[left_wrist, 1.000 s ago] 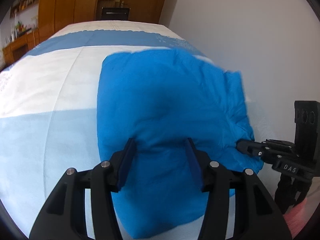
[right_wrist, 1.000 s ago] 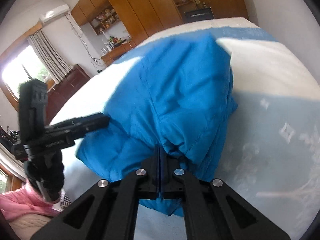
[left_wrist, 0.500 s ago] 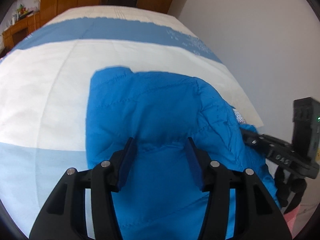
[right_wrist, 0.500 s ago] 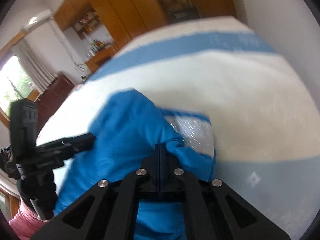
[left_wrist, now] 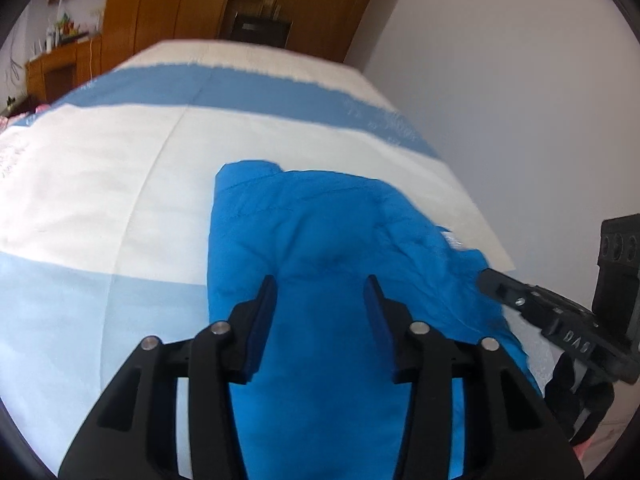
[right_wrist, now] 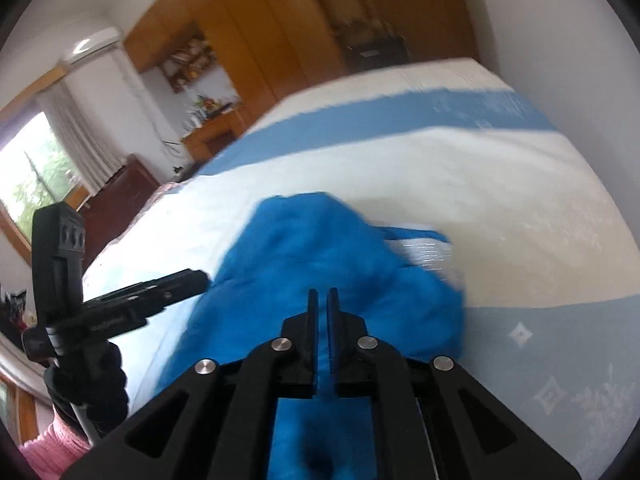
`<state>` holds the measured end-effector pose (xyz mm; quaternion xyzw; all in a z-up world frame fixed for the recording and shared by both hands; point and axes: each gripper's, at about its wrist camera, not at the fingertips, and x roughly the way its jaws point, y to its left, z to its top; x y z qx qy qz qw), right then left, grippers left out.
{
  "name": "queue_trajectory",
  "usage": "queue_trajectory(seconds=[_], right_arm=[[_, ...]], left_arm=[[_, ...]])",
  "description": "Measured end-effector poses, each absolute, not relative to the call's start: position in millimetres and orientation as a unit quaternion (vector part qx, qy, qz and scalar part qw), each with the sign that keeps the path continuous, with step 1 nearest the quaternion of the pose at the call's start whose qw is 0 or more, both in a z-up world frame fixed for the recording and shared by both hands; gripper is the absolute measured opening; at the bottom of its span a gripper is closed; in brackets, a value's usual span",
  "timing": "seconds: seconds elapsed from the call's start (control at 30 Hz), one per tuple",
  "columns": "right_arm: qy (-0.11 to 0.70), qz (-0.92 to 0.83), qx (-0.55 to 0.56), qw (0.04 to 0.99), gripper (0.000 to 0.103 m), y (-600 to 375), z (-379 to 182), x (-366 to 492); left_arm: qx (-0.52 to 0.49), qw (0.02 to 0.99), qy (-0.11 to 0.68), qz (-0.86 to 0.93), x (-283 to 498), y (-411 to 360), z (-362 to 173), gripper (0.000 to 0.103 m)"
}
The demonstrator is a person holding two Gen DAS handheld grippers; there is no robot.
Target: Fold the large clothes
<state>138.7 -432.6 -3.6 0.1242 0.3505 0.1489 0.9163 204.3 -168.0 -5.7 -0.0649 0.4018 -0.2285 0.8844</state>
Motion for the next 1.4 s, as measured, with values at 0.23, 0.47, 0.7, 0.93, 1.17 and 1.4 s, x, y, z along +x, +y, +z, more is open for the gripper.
queue_trajectory(seconds=[0.23,0.47,0.7,0.93,1.17,1.4], right_arm=[[0.333,0.123,0.099,0.93,0.004,-413,-26,124],[0.334,0.11,0.082,0.933,0.002,-405,-48,125],[0.333,0.11,0.085,0.933,0.002,-410,-62,129],[0.33,0.11,0.087,0.933,0.002,-411,-66,130],[0.326,0.108,0.087,0.935,0.002,-410,-67,127],[0.329,0.105,0.079,0.935,0.002,-409,-64,127]], left_arm=[[-0.025,0.885,0.389,-0.256,185,-189,-32,0.037],[-0.026,0.884,0.387,-0.261,188,-192,-54,0.032],[-0.006,0.886,0.385,-0.257,181,-199,-62,0.031],[-0.002,0.887,0.384,-0.256,179,-199,-66,0.03],[-0.002,0.89,0.379,-0.254,178,-200,-66,0.03],[-0.005,0.89,0.38,-0.252,177,-198,-65,0.029]])
